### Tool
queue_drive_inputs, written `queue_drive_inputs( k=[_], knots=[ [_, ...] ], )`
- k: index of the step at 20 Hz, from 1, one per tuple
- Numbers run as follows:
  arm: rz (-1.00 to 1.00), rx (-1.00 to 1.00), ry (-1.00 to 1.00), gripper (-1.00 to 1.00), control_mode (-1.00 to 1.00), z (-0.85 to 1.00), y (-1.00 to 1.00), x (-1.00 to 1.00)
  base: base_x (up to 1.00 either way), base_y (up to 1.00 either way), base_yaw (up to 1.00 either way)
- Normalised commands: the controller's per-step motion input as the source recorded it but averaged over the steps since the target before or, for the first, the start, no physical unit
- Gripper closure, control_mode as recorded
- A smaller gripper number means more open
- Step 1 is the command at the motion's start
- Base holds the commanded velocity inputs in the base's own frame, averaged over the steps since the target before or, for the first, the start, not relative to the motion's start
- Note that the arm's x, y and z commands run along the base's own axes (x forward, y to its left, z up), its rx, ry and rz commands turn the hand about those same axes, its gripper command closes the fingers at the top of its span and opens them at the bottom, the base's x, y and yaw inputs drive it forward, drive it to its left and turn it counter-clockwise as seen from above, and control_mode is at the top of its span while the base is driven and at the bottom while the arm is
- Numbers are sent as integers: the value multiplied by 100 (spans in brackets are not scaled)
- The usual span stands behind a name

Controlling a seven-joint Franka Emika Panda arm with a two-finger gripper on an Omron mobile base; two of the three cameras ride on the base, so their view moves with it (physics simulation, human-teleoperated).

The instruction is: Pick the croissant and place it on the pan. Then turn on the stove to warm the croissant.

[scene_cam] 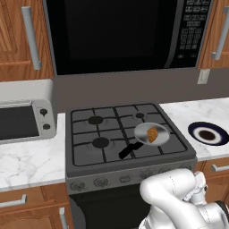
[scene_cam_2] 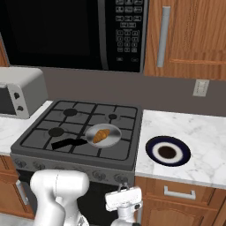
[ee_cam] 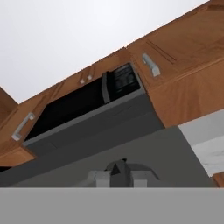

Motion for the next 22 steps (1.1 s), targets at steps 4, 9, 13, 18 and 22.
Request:
queue_drive_inputs(
  k=[4, 9, 13, 18, 22],
  knots=[
    [19, 0, -16, 100, -100, 0, 36, 58, 0, 0, 0],
    [23, 0, -21, 100, -100, 2, 45, 69, 0, 0, 0],
    [28, 0, -25, 100, -100, 0, 67, 66, 0, 0, 0],
    [35, -2, -27, 100, -100, 0, 83, 71, 0, 0, 0],
    [43, -7, -30, 100, -100, 0, 100, 70, 0, 0, 0]
  ],
)
